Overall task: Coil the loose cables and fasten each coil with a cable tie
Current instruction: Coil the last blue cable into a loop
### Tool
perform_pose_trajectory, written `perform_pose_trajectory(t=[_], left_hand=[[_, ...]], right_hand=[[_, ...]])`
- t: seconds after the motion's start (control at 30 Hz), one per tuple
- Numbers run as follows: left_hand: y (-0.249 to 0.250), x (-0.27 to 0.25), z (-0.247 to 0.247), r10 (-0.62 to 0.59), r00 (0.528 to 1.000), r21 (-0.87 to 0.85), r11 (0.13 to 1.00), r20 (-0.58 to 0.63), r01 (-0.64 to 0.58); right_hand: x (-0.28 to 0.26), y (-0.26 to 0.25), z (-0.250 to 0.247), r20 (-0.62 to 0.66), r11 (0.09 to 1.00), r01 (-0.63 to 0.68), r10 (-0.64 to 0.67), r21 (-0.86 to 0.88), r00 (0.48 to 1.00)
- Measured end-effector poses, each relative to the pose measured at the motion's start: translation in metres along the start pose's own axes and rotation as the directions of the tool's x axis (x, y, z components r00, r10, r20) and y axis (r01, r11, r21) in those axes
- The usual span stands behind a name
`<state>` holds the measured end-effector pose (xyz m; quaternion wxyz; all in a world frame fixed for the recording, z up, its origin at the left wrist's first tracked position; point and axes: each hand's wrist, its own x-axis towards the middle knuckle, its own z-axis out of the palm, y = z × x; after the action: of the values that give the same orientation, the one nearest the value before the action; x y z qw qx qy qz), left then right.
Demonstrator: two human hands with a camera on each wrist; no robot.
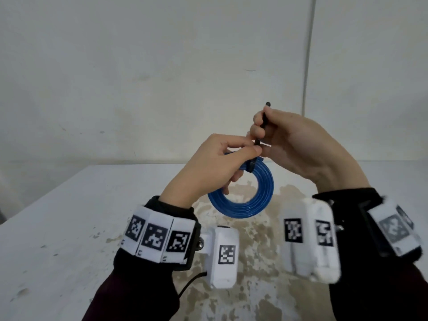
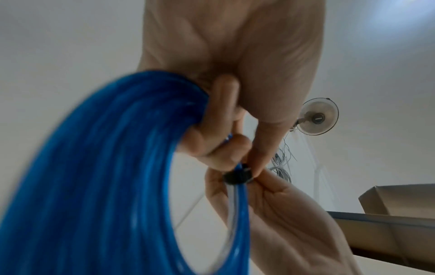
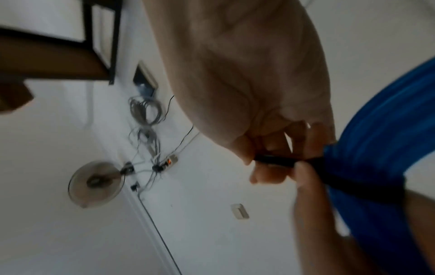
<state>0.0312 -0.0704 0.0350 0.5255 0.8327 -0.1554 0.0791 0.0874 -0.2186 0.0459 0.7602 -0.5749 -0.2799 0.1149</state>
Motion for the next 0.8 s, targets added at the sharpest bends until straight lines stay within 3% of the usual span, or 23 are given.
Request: perform_pose_trajectory(t=[0.07,0.13,0.27,0.4,0.63,0.8], left_hand=[[0.002,-0.002,-0.003,-0.01,1.0,0.044,0.999,0.023,0.009],[0.004,-0.004,-0.007,0.008,1.0,0.085,0.996,0.021,-0.009],[0.012,-0.012,-0.015,0.02,0.999,0.055,0.998,0.05,-0.023],[0.019,-0.018,-0.016,0.048,0.994,0.063,0.997,0.098,-0.054],[0.021,-0.025,-0.029,0.143,0.984,0.172,0.972,0.103,-0.159],[0.017,-0.025,-0.033,0.095,0.991,0.216,0.97,0.09,-0.113]], right_hand=[[0.003,0.003,0.01,-0.01,1.0,0.01,-0.011,-0.02,1.0],[0.005,0.006,0.017,-0.028,0.983,0.095,-0.1,-0.16,0.995],[-0.002,0.003,0.026,0.035,0.791,0.338,-0.374,-0.509,0.927],[-0.007,0.004,0.03,0.121,0.682,0.475,-0.499,-0.556,0.858],[-0.006,0.01,0.031,0.196,0.71,0.528,-0.5,-0.467,0.844],[0.001,0.02,0.031,0.192,0.773,0.482,-0.444,-0.413,0.875]])
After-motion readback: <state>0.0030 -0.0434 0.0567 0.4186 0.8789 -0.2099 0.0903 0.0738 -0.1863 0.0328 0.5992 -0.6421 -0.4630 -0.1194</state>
